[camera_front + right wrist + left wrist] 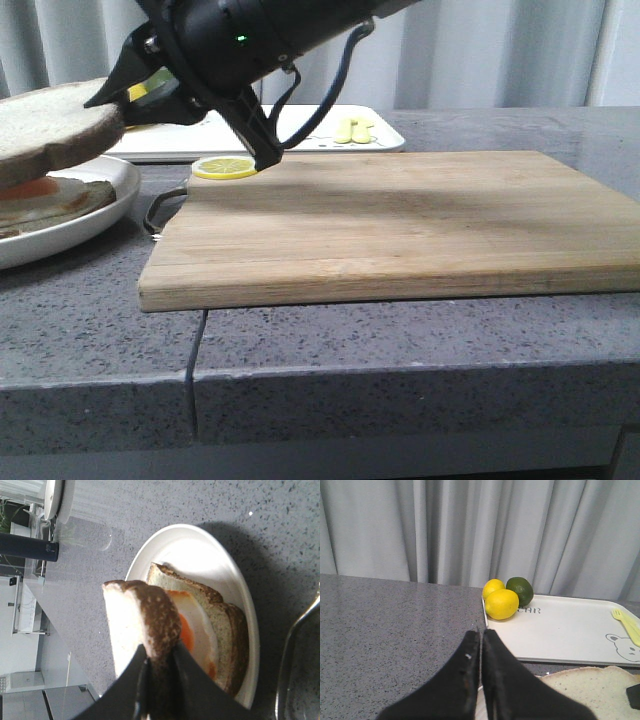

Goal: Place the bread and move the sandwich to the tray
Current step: 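Carry the bread with the right gripper onto the egg toast on the plate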

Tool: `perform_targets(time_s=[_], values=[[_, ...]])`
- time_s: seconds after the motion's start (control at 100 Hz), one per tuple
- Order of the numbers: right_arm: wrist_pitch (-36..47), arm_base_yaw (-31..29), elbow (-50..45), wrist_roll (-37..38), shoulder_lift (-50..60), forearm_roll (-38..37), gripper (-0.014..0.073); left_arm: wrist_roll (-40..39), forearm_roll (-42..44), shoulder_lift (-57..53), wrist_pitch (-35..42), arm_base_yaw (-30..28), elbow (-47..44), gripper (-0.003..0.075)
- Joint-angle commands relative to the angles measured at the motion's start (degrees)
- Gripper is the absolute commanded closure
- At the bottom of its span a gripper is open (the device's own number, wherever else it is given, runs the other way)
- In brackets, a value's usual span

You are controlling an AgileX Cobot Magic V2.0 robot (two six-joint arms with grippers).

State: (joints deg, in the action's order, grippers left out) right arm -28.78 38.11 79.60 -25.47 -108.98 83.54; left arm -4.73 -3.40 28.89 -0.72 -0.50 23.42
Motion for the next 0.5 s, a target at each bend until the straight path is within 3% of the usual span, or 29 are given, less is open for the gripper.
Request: perform_targets(time_s=[0.0, 0.22, 0.49], values=[[0.7, 0.7, 2.5, -1.3, 2.6, 2.7, 0.0663, -0.5, -0.5, 0.7, 4.7, 0.3, 2.1, 0.074], [0.3, 1.1, 4.8, -1.5, 0.5, 2.7, 0.0647, -0.5, -0.5, 0.7, 4.7, 0.3, 2.1, 0.074], [-0.2, 1.3, 5.1, -4.6, 0.2, 2.6, 0.0426, -0.5, -0.5, 0.7, 4.7, 0.3, 2.1, 0.074]])
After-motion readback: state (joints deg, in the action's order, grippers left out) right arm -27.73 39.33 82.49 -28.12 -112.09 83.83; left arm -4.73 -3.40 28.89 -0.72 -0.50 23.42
